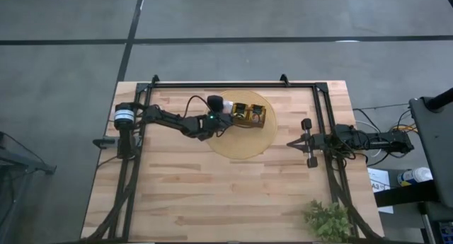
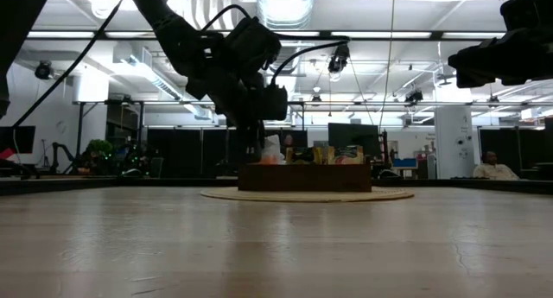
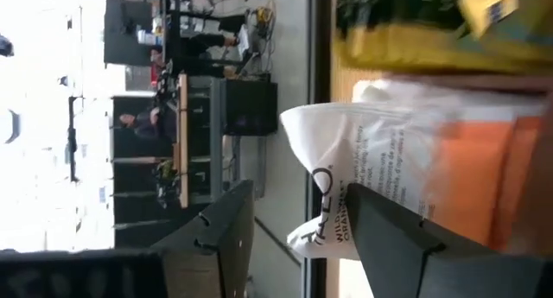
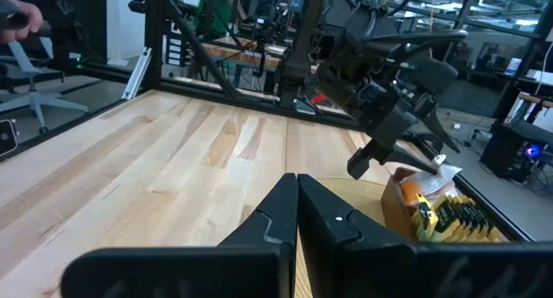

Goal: Pick & Place Tea
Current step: Put the white tea bag into the left section of wooden organizer

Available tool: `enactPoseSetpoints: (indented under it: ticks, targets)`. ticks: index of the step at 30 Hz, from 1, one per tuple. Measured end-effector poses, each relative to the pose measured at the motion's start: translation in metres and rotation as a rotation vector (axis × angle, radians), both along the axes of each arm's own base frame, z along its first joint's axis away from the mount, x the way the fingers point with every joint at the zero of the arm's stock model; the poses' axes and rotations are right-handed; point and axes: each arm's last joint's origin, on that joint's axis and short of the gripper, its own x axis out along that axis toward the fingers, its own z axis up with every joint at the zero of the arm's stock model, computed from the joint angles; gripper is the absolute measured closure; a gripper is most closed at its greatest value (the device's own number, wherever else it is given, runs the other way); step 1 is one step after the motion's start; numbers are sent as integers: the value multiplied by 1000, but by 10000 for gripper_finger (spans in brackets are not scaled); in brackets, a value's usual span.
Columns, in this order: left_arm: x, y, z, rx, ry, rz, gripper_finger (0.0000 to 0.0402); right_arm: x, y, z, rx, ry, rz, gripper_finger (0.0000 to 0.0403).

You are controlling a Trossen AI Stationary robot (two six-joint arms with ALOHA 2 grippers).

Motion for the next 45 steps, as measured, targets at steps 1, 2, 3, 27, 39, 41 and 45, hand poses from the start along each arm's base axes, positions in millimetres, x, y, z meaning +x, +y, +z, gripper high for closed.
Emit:
enactPoseSetpoints:
  ticks: [1, 2, 3, 27, 39, 41, 45]
  targets:
    - [0, -1, 0, -7, -1, -12, 222, 0, 0, 0, 0, 0, 0, 394]
    - [1, -1, 0, -13, -2, -21, 222, 0, 0, 0, 0, 0, 0, 394]
    - [1, -1, -1, -17, -3, -27, 222, 0, 0, 0, 0, 0, 0, 394]
    - [1, -5, 1, -16, -47, 1, 204, 0, 0, 0, 0, -1, 0, 394]
    - [1, -6, 2, -37, -112, 19, 204, 0, 0, 0, 0, 0, 0, 394]
    - [1, -6, 2, -42, -128, 24, 204, 0, 0, 0, 0, 0, 0, 394]
    - [1, -6, 2, -35, -134, 41, 204, 0, 0, 0, 0, 0, 0, 394]
